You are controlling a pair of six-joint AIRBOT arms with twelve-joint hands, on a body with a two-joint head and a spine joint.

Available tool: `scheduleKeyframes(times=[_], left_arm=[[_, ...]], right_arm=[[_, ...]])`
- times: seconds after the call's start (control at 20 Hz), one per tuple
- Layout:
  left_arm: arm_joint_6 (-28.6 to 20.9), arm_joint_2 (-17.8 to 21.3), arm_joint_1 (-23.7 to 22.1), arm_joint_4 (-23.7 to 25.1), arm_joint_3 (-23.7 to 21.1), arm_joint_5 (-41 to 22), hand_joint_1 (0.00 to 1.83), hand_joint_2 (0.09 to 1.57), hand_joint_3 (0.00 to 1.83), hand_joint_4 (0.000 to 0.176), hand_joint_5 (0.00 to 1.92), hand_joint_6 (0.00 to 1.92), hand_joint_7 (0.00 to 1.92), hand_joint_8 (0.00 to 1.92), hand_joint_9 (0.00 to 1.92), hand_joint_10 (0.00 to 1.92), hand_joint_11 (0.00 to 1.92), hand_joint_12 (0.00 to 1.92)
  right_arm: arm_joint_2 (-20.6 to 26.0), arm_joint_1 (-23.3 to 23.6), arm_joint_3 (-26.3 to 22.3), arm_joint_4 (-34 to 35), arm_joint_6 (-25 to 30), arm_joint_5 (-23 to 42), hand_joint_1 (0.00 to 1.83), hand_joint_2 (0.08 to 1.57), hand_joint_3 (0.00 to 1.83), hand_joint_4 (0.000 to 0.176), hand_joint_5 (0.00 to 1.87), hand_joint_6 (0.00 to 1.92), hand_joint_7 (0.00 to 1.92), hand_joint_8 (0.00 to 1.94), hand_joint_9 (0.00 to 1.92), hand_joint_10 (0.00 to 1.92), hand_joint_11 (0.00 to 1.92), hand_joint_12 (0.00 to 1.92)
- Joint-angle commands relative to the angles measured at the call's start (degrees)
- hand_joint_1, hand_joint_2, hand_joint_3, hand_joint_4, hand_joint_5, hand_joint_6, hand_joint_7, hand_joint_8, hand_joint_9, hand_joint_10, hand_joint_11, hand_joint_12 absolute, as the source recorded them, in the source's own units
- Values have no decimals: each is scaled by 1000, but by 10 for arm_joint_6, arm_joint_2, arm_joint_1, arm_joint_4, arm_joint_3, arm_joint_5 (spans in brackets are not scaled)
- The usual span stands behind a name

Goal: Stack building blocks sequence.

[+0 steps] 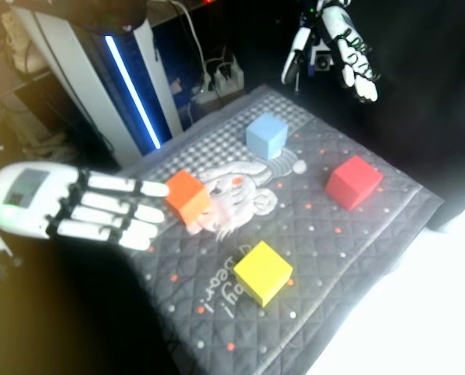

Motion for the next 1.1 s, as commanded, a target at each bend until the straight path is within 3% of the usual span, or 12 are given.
scheduleKeyframes(times=[0.0,0.05,0.2,0.3,0.4,0.45,0.5,0.65,0.8,0.9,0.95,1.05], left_arm=[[-10,0,-23,13,5,-33,635,910,0,33,328,0,272,0,297,23,0,828],[-11,-2,-35,26,6,-21,599,901,0,38,315,0,251,0,288,13,0,827],[-32,-27,-110,122,19,62,595,809,0,117,210,0,140,1,251,2,0,1017],[-53,-48,-152,179,32,111,622,757,0,171,89,6,45,3,128,7,0,528],[-88,-69,-183,237,47,151,660,712,0,176,88,4,30,1,125,4,0,512],[-98,-75,-193,261,50,167,698,676,0,176,107,2,75,1,186,6,0,655],[-98,-80,-200,279,50,180,682,668,1,176,90,0,64,0,178,0,0,683],[-98,-88,-208,303,50,202,668,662,0,176,85,1,74,7,145,4,0,685],[-99,-94,-212,314,50,214,731,670,0,176,147,3,125,3,116,6,0,298],[-99,-97,-214,319,50,218,775,709,2,120,307,7,270,9,201,12,0,366],[-99,-99,-216,322,49,219,815,726,1,49,435,10,393,13,318,24,0,543],[-99,-104,-224,340,48,227,820,763,2,0,549,11,527,21,445,37,0,836]], right_arm=[[1,7,3,17,2,66,427,1191,3,95,75,0,99,0,130,1,57,377],[1,7,3,17,2,66,466,1187,0,109,71,0,90,0,116,0,45,348],[1,7,3,17,2,66,534,1171,0,114,61,1,76,1,111,6,49,342],[2,7,3,17,2,67,539,1159,0,111,70,3,89,4,123,7,69,342],[5,7,2,17,2,74,551,1158,0,117,61,0,79,0,93,0,26,316],[6,7,2,17,2,78,512,1151,0,132,53,0,85,2,106,4,47,315],[6,7,1,17,2,83,507,1156,0,120,54,1,96,6,117,8,57,315],[6,7,1,17,2,86,398,1144,1,145,64,2,126,3,175,8,75,236],[6,7,1,17,2,86,428,1167,6,131,65,2,109,3,132,4,1,152],[6,7,2,18,2,86,444,1168,3,137,75,3,125,5,151,8,31,170],[6,7,2,18,2,86,437,1169,3,139,83,6,135,9,164,12,54,181],[6,7,3,19,2,86,445,1175,4,150,82,3,142,8,170,10,55,186]])
